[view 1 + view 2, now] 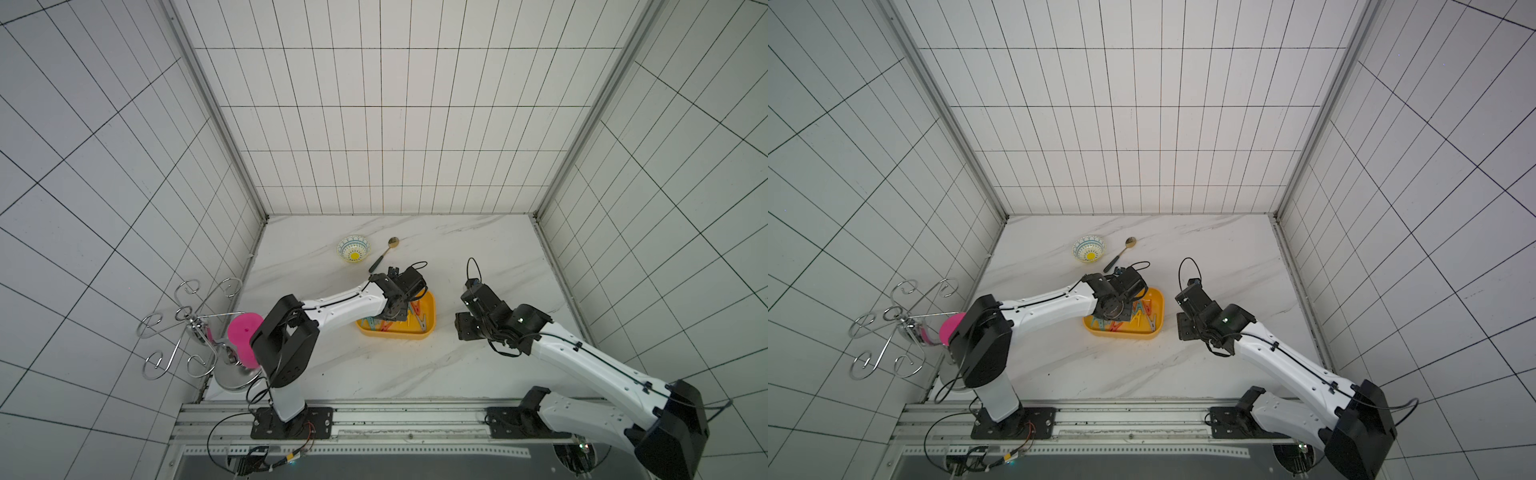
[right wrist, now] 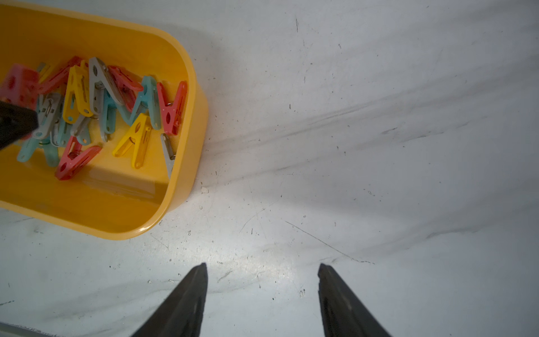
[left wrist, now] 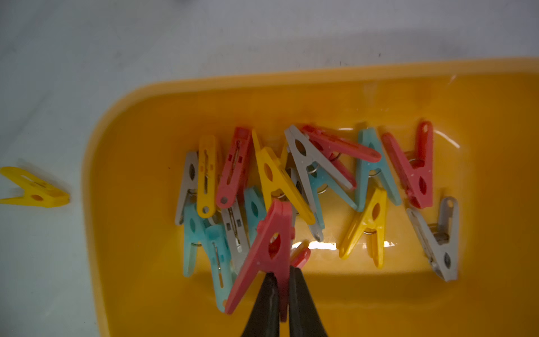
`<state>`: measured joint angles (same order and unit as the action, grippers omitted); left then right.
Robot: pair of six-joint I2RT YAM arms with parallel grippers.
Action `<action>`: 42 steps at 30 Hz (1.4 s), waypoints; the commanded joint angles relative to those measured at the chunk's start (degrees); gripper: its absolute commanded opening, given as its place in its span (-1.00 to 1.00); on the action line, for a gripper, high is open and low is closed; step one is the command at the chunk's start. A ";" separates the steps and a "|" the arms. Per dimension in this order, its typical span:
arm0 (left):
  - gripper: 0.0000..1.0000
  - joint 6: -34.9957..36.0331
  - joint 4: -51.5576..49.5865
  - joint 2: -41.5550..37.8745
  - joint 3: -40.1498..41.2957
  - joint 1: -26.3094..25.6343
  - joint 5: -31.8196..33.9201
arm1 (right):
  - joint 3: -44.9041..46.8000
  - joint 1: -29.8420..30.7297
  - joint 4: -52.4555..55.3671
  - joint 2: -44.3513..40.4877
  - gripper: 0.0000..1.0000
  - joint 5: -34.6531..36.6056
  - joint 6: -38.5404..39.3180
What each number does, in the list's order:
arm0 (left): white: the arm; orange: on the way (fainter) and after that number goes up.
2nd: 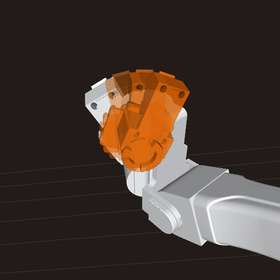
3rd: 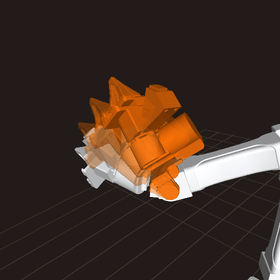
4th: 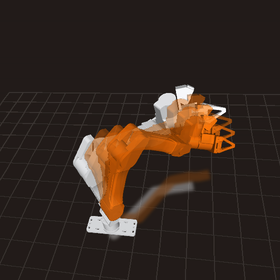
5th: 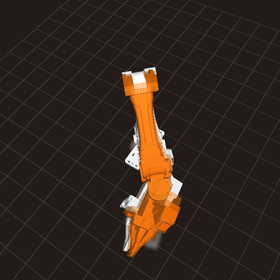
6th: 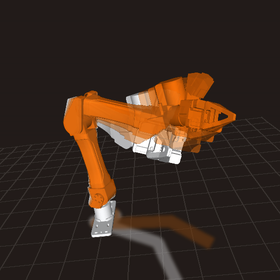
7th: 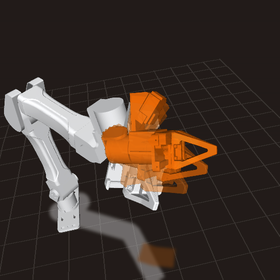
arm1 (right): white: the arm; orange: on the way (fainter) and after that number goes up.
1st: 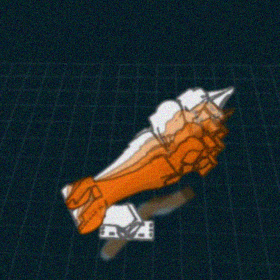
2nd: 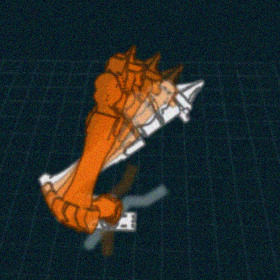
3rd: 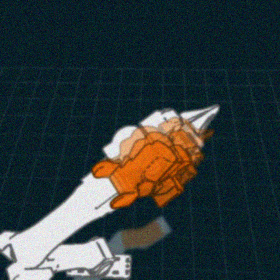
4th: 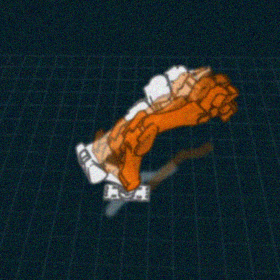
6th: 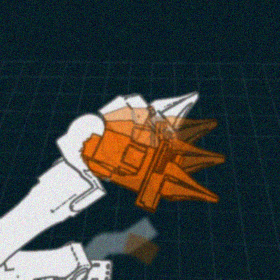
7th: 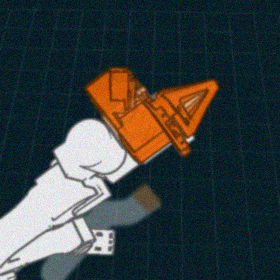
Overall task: Put the clothespins into the storage box
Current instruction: Place the clothespin in the storage box, then pick up the clothespin from the center of the board.
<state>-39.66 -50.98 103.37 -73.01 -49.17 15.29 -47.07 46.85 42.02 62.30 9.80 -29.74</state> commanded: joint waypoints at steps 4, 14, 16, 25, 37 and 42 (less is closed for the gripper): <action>-0.32 -0.77 1.62 2.27 -0.05 0.23 -0.99 | -0.56 -1.84 0.25 0.19 0.28 -1.27 1.96; 0.02 -5.10 0.00 -10.65 2.60 12.87 -1.83 | -0.52 -2.11 -1.92 1.20 0.28 -1.28 4.12; 0.09 -6.95 0.20 -13.08 5.17 17.17 -0.99 | -0.81 -2.06 -2.35 1.09 0.28 -1.49 4.72; 0.14 -13.72 -0.04 -10.11 10.70 28.68 3.48 | -0.91 -1.94 -8.00 2.40 0.28 -4.80 7.03; 0.16 -15.14 6.06 -1.01 10.98 35.18 0.63 | -0.70 -1.95 -12.10 6.42 0.28 -7.40 8.82; 0.15 -14.94 7.71 -0.37 11.19 35.87 0.01 | -0.30 -2.01 -12.80 7.56 0.28 -8.15 8.49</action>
<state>-54.63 -46.04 102.15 -61.89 -13.80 15.90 -47.07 45.32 30.30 68.97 2.44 -21.61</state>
